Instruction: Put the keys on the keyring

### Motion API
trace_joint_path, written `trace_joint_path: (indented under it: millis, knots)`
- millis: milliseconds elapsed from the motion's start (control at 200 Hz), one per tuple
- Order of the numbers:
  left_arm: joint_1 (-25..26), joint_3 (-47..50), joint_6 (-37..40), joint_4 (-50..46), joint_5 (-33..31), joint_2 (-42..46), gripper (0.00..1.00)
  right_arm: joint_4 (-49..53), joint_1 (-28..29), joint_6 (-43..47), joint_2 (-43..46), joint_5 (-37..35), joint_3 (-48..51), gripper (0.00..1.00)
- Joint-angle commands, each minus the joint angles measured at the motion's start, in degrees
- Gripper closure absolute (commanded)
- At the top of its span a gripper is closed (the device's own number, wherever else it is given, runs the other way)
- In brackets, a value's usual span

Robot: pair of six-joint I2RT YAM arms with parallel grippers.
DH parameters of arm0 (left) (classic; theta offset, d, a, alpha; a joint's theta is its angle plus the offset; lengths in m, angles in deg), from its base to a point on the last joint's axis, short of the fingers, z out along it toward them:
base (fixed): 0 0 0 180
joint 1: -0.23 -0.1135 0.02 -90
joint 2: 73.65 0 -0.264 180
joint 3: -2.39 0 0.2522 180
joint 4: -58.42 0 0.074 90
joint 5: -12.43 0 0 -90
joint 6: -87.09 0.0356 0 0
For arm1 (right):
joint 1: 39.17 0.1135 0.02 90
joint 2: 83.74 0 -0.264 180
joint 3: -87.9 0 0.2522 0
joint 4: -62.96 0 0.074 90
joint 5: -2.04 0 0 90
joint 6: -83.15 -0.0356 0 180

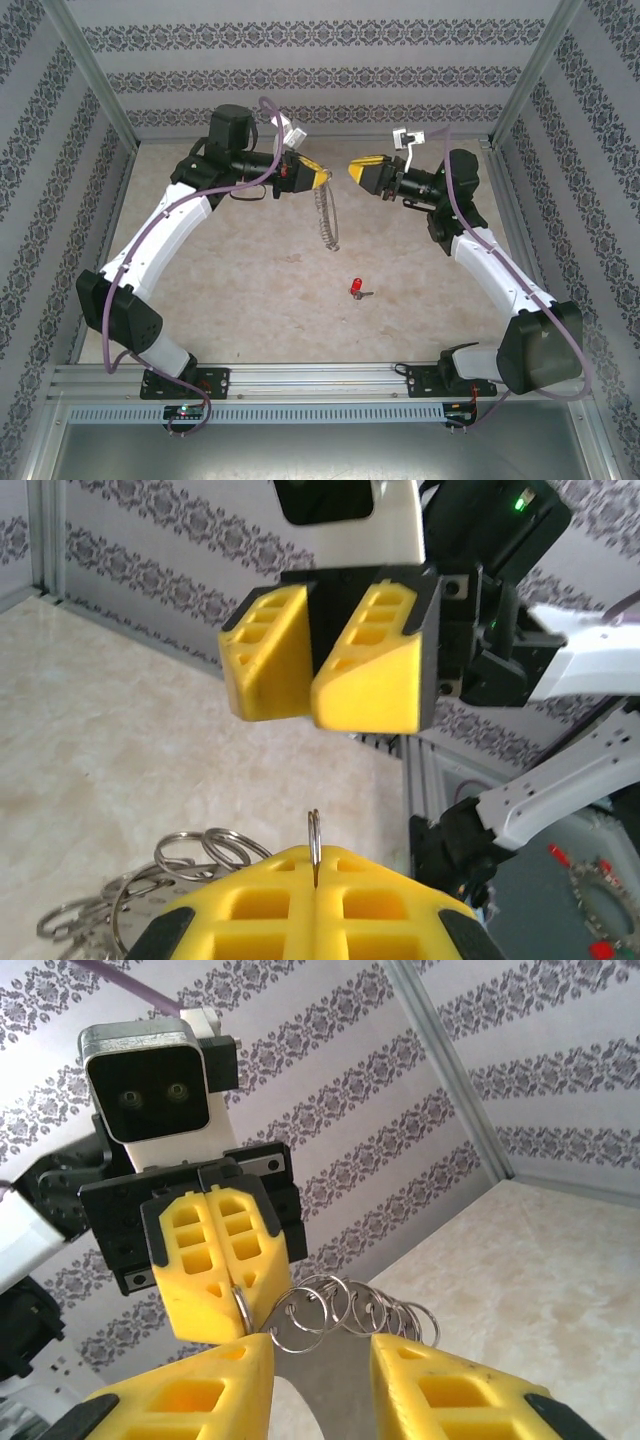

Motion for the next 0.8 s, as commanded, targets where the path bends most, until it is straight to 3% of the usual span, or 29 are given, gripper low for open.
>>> trace_joint_path:
  millis: [0,335,794]
  knots:
    - [0.78,-3.73,11.8,-14.47,-1.87,-2.23,1.0,-0.06,1.32,0.12,1.02,3.65,0.96,0.67]
    - [0.86,-7.04,17.24,-21.49,-1.31,-3.9,1.0,2.72,5.04,2.5,-2.08,7.34,-1.01,0.67]
    - [1.58,-8.09,17.69,-22.24,0.55,-4.32,1.0,2.61,6.32,3.18,-4.78,8.07,-1.24,0.69]
